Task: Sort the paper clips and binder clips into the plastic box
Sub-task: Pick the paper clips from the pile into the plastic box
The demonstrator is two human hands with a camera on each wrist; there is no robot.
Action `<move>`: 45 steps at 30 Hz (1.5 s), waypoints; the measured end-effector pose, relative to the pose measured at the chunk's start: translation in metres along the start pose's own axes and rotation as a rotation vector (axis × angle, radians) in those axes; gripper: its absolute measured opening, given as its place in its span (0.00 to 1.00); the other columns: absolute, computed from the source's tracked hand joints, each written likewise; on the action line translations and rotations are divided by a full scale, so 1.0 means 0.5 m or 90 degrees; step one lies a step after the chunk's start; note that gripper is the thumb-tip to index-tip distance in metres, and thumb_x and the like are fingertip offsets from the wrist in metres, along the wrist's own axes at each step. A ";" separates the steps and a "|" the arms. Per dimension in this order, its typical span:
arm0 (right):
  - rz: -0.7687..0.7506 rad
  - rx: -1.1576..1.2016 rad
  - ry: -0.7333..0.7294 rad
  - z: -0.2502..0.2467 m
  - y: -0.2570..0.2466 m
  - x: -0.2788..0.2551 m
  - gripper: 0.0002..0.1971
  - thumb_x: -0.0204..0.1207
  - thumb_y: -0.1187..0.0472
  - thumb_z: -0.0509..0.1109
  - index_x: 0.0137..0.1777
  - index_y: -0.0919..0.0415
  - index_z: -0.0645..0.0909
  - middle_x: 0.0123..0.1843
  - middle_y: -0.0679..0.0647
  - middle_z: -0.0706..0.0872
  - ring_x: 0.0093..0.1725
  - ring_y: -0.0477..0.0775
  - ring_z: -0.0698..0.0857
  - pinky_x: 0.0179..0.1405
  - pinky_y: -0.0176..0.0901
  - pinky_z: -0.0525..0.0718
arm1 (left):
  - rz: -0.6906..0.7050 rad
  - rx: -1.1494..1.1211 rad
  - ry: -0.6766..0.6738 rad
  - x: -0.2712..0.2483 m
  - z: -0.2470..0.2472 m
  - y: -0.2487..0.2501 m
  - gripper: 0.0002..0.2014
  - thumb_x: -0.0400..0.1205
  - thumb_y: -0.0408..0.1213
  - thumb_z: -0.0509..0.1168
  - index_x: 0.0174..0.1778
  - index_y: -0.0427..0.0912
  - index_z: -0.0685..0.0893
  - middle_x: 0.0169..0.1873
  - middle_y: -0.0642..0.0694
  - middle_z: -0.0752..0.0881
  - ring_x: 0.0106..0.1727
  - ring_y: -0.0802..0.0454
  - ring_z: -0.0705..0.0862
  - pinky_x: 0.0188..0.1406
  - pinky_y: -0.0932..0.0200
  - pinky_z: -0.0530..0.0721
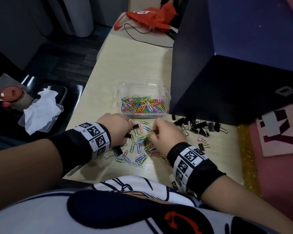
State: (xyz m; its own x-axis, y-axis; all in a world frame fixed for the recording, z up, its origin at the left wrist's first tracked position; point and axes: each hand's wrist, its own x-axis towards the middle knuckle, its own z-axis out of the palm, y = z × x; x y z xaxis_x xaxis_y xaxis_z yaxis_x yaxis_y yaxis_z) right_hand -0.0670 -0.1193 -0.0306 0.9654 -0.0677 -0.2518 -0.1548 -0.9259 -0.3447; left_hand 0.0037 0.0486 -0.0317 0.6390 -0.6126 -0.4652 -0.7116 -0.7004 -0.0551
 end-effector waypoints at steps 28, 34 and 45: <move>-0.203 -0.150 -0.103 0.060 -0.059 0.042 0.21 0.72 0.64 0.71 0.65 0.56 0.71 0.64 0.58 0.69 0.64 0.63 0.71 0.58 0.53 0.75 | -0.067 -0.112 0.050 -0.020 0.003 -0.063 0.09 0.78 0.44 0.61 0.43 0.48 0.66 0.39 0.46 0.81 0.42 0.43 0.80 0.36 0.54 0.77; -0.133 -0.013 -0.062 0.045 -0.041 0.035 0.12 0.77 0.68 0.59 0.56 0.54 0.73 0.58 0.57 0.72 0.53 0.63 0.77 0.44 0.46 0.72 | -0.031 -0.148 0.057 -0.013 -0.013 -0.039 0.09 0.76 0.42 0.64 0.44 0.47 0.68 0.32 0.50 0.75 0.37 0.45 0.76 0.33 0.56 0.73; 0.107 0.111 0.095 -0.002 0.067 -0.031 0.11 0.78 0.68 0.61 0.53 0.60 0.83 0.59 0.55 0.77 0.53 0.57 0.81 0.53 0.38 0.74 | 0.114 -0.190 0.074 0.061 -0.058 0.073 0.10 0.79 0.40 0.59 0.47 0.53 0.62 0.36 0.47 0.82 0.36 0.44 0.79 0.33 0.55 0.77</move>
State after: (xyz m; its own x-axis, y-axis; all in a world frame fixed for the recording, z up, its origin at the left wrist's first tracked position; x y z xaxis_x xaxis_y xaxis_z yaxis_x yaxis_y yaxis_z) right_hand -0.0868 -0.1497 -0.0372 0.9414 -0.2810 -0.1865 -0.3364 -0.8203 -0.4624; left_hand 0.0057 -0.0059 -0.0222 0.5530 -0.7611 -0.3389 -0.7101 -0.6434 0.2860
